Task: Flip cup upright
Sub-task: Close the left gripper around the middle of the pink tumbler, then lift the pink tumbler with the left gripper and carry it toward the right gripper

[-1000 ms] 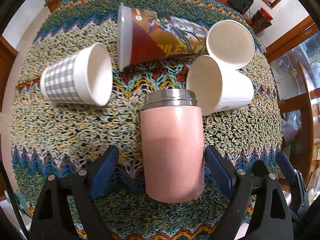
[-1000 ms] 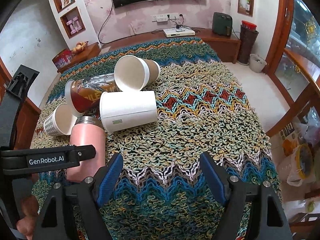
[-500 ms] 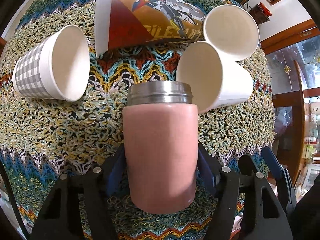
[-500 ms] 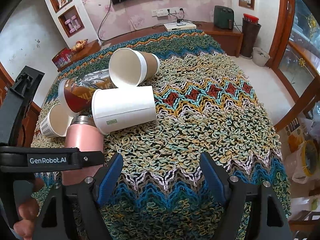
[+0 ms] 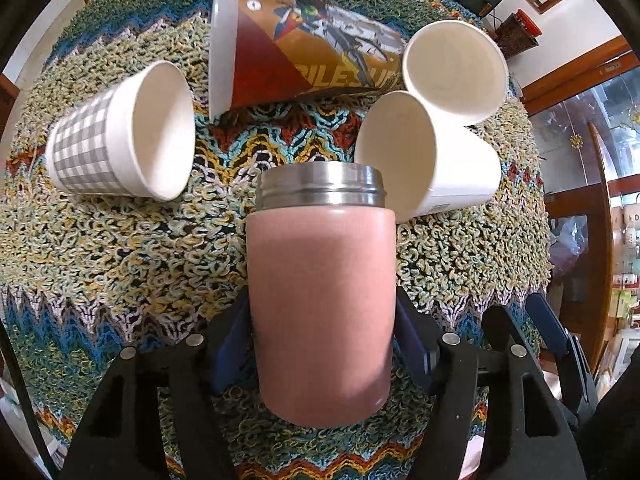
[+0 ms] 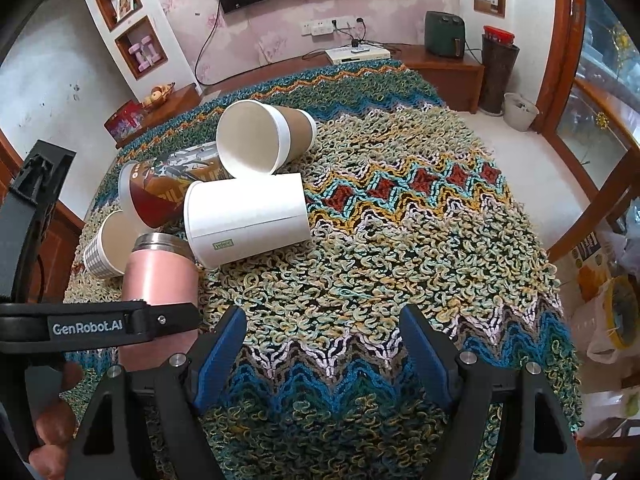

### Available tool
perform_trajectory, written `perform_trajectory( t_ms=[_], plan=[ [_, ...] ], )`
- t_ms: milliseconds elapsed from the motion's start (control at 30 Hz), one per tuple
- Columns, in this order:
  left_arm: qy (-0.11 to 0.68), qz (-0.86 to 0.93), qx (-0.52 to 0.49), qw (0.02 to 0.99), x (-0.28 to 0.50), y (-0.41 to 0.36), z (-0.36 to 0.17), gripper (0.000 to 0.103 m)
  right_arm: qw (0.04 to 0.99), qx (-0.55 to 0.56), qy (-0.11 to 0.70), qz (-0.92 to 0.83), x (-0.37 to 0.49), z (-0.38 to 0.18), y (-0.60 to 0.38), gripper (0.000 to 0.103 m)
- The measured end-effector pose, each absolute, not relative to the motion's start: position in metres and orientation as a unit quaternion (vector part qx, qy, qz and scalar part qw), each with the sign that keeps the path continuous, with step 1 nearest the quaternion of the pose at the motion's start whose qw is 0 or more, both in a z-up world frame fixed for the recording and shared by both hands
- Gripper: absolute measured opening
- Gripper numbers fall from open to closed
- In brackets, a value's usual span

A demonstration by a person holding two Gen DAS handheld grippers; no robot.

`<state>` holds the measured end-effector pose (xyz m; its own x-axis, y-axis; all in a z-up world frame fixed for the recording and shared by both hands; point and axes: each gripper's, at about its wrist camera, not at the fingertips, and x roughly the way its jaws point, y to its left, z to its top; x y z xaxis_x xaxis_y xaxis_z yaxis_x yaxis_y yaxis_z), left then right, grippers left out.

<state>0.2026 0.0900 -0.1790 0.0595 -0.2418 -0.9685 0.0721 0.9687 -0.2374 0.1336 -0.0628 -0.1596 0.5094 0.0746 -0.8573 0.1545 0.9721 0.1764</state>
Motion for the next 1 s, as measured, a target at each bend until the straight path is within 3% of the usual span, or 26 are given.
perform_trajectory(
  t_ms=[500,1000],
  plan=[
    [0.621,-0.089,-0.029,0.778,0.151,0.128,-0.128,0.070,0.881,0.108,0.461,-0.021,0.096,-0.121,-0.053,0.079],
    [0.613,-0.088,-0.009,0.785,0.091,0.142,-0.134,0.070,0.893,0.068,0.444,-0.022,0.053,-0.107,-0.030,0.079]
  ],
)
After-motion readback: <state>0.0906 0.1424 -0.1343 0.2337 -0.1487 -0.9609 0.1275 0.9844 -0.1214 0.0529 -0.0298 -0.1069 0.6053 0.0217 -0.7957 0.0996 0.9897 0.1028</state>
